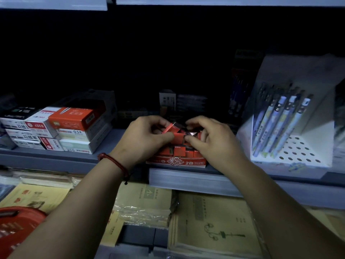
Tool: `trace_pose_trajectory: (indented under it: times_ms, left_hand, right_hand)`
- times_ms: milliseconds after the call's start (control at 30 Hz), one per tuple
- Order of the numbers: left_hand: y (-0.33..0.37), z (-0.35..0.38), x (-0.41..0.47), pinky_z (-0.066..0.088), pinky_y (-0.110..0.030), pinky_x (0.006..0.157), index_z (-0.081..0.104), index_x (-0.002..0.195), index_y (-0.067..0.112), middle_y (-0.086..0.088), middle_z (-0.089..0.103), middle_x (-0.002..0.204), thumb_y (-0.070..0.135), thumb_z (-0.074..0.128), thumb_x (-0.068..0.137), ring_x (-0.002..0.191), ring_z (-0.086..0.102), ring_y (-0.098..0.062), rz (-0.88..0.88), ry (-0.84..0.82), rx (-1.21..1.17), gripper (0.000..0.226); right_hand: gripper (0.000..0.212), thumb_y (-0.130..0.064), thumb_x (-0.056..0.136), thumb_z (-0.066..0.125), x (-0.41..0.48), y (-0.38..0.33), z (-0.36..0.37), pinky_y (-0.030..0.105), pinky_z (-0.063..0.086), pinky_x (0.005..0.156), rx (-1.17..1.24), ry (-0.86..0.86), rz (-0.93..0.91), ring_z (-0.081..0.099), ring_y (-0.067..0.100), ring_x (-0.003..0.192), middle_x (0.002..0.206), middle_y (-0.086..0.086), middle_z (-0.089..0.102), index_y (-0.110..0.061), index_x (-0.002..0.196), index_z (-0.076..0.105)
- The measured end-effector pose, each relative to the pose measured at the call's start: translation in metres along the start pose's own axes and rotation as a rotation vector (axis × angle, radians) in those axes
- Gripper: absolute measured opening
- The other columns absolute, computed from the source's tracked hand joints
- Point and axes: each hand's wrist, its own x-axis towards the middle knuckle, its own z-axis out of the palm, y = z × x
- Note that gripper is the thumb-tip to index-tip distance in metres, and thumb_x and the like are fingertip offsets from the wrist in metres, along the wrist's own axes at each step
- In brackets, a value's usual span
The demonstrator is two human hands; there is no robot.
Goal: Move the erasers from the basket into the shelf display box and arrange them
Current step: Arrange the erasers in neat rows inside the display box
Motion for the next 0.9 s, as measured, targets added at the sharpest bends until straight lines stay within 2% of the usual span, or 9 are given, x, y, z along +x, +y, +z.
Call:
trace_pose_trajectory:
  times_ms: [133,167,333,500,567,633,700,800,900]
  left_hand:
    - [-0.002,0.0,0.003,0.062,-0.045,0.082,0.073,0.089,0.024,0.0,0.077,0.086,0.02,0.08,0.079,0.08,0.075,-0.016,-0.003,-0.013,-0.074,0.013]
    - [-0.001,0.0,0.002,0.062,-0.046,0.082,0.072,0.09,0.023,-0.001,0.077,0.087,0.018,0.081,0.08,0.081,0.075,-0.018,-0.006,-0.021,-0.092,0.014]
    - [0.006,0.004,-0.001,0.062,-0.035,0.077,0.071,0.099,0.012,-0.009,0.076,0.09,0.022,0.075,0.088,0.082,0.075,-0.023,-0.032,0.059,-0.212,0.015]
    - [0.007,0.007,0.0,0.062,-0.03,0.072,0.069,0.102,0.01,-0.006,0.075,0.089,0.02,0.073,0.091,0.075,0.075,-0.016,-0.059,0.124,-0.269,0.015]
    - [0.008,0.011,0.0,0.062,-0.032,0.072,0.069,0.103,0.015,-0.002,0.074,0.087,0.02,0.074,0.09,0.077,0.074,-0.014,-0.025,0.095,-0.207,0.015]
    - [0.01,0.016,-0.001,0.062,-0.037,0.076,0.067,0.109,0.02,0.0,0.074,0.087,0.023,0.075,0.089,0.079,0.073,-0.016,0.009,0.077,-0.112,0.021]
    - [0.011,0.019,-0.001,0.061,-0.038,0.077,0.067,0.113,0.025,0.005,0.073,0.086,0.027,0.076,0.088,0.079,0.072,-0.012,0.037,0.071,-0.043,0.027]
    - [0.013,0.021,-0.003,0.06,-0.037,0.079,0.068,0.109,0.034,0.011,0.071,0.083,0.034,0.073,0.089,0.08,0.068,-0.003,0.078,0.033,0.08,0.021]
    - [0.015,0.021,-0.003,0.058,-0.035,0.079,0.068,0.113,0.032,0.012,0.07,0.083,0.034,0.07,0.091,0.083,0.065,-0.003,0.121,0.028,0.216,0.022]
  right_hand:
    - [0.022,-0.029,0.082,0.079,0.0,0.0,0.005,0.016,0.038,0.053,0.127,-0.006,-0.018,0.049,0.006,0.055,0.075,-0.024,0.062,-0.027,0.102,0.073]
    - [0.022,-0.027,0.081,0.08,0.0,0.002,0.007,0.019,0.04,0.054,0.147,-0.012,-0.015,0.048,0.006,0.055,0.08,-0.02,0.064,-0.027,0.102,0.073]
    - [0.012,-0.027,0.09,0.069,0.001,0.008,0.008,0.02,0.045,0.062,0.163,-0.021,0.032,0.049,0.005,0.066,0.087,-0.009,0.058,-0.031,0.101,0.072]
    - [0.011,-0.026,0.097,0.061,0.004,0.01,0.002,0.047,0.052,0.065,0.46,0.075,0.241,0.062,0.027,0.065,0.069,0.004,0.065,-0.015,0.097,0.06]
    - [0.005,-0.021,0.097,0.061,0.004,0.011,0.001,0.04,0.051,0.06,0.542,0.112,0.259,0.061,0.015,0.06,0.064,-0.002,0.064,-0.017,0.098,0.058]
    - [0.004,-0.018,0.098,0.06,0.003,0.011,0.0,0.026,0.049,0.055,0.562,0.133,0.255,0.059,0.005,0.055,0.059,-0.006,0.063,-0.02,0.101,0.059]
    - [0.008,-0.016,0.099,0.059,0.002,0.009,0.0,0.02,0.048,0.053,0.556,0.133,0.248,0.058,0.002,0.052,0.054,-0.007,0.062,-0.023,0.096,0.063]
    - [0.006,-0.014,0.099,0.059,0.001,0.007,-0.003,0.025,0.049,0.053,0.625,0.168,0.267,0.059,0.011,0.052,0.057,0.001,0.064,-0.018,0.094,0.06]
    - [0.007,-0.013,0.099,0.058,0.001,0.006,-0.003,0.03,0.05,0.053,0.696,0.213,0.279,0.06,0.018,0.051,0.06,0.008,0.066,-0.016,0.097,0.052]
